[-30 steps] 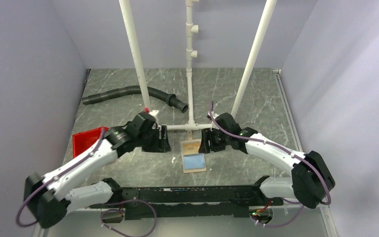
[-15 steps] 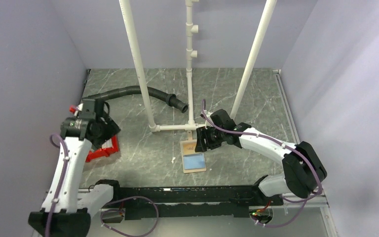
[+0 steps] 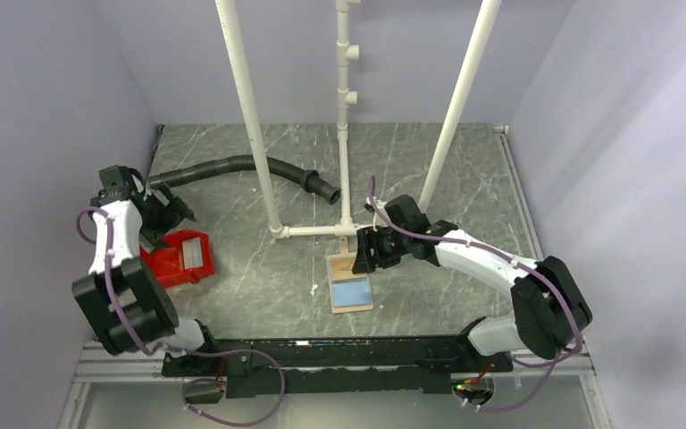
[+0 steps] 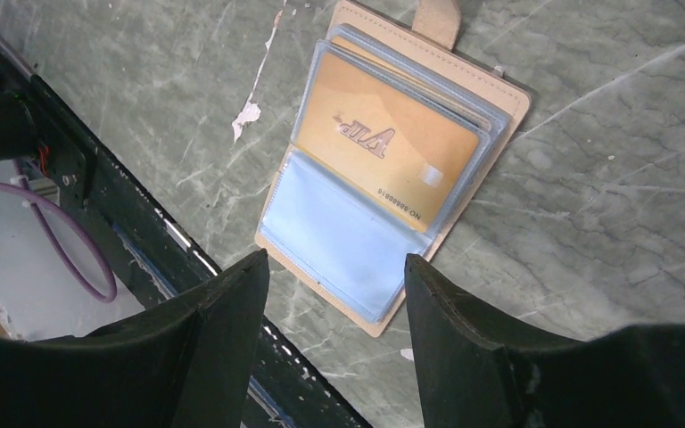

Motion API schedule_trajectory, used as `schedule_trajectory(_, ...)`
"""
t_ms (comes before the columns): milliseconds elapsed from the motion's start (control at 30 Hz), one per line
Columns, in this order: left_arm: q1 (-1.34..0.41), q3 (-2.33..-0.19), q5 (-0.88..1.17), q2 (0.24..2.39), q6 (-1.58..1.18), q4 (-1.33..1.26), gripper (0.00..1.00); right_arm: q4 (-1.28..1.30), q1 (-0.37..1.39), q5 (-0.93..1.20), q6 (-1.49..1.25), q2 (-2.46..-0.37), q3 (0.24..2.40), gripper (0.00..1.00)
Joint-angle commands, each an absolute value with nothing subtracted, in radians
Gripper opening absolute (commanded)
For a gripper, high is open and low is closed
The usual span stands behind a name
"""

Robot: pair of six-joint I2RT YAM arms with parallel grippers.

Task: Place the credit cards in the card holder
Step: Pick up the credit card from the storage box.

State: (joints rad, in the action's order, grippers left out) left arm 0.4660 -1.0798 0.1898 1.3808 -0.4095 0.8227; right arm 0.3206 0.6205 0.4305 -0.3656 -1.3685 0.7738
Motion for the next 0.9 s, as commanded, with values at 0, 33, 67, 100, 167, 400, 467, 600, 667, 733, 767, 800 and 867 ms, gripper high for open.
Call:
schedule_trajectory(0, 0.468, -1.084, 0.274, 1.511, -0.328, 0.674, 0.99, 0.282, 0.618, 0.455, -0.345, -1.343, 0.795, 0.60)
schedule_trajectory(33, 0.468, -1.082, 0.273, 1.523, -0.328, 0.667, 0.99, 0.286, 0.618, 0.451, -0.343, -1.342, 0.795, 0.60)
schedule_trajectory(67, 0.468, -1.082, 0.264, 1.534, -0.329, 0.665, 0.99, 0.288, 0.618, 0.446, -0.342, -1.340, 0.794, 0.60)
schedule_trajectory(100, 0.468, -1.083, 0.248, 1.542, -0.324, 0.668, 0.99, 0.290, 0.618, 0.440, -0.342, -1.339, 0.792, 0.60)
schedule_trajectory(167, 0.468, -1.087, 0.228, 1.554, -0.311, 0.676, 0.99, 0.291, 0.618, 0.433, -0.341, -1.338, 0.791, 0.60)
schedule_trajectory(400, 0.467, -1.057, 0.299, 1.602, -0.331, 0.675, 0.99, 0.292, 0.618, 0.431, -0.339, -1.340, 0.787, 0.60)
schedule_trajectory(467, 0.468, -1.044, 0.309, 1.593, -0.343, 0.665, 0.99, 0.289, 0.617, 0.431, -0.339, -1.341, 0.784, 0.60)
schedule_trajectory(600, 0.468, -1.043, 0.325, 1.597, -0.338, 0.674, 1.00, 0.288, 0.618, 0.433, -0.339, -1.342, 0.787, 0.60)
schedule_trajectory(667, 0.468, -1.038, 0.348, 1.591, -0.339, 0.676, 0.99, 0.288, 0.618, 0.432, -0.339, -1.344, 0.788, 0.60)
schedule_trajectory(733, 0.468, -1.030, 0.371, 1.573, -0.343, 0.681, 0.99, 0.291, 0.618, 0.428, -0.339, -1.344, 0.787, 0.60)
schedule_trajectory(767, 0.467, -1.029, 0.376, 1.568, -0.344, 0.686, 0.98, 0.290, 0.618, 0.428, -0.339, -1.345, 0.787, 0.60)
schedule_trajectory(800, 0.468, -1.027, 0.382, 1.560, -0.344, 0.693, 0.97, 0.290, 0.618, 0.427, -0.339, -1.347, 0.787, 0.60)
schedule_trajectory(867, 0.468, -1.022, 0.385, 1.549, -0.344, 0.704, 0.95, 0.286, 0.618, 0.430, -0.340, -1.352, 0.788, 0.60)
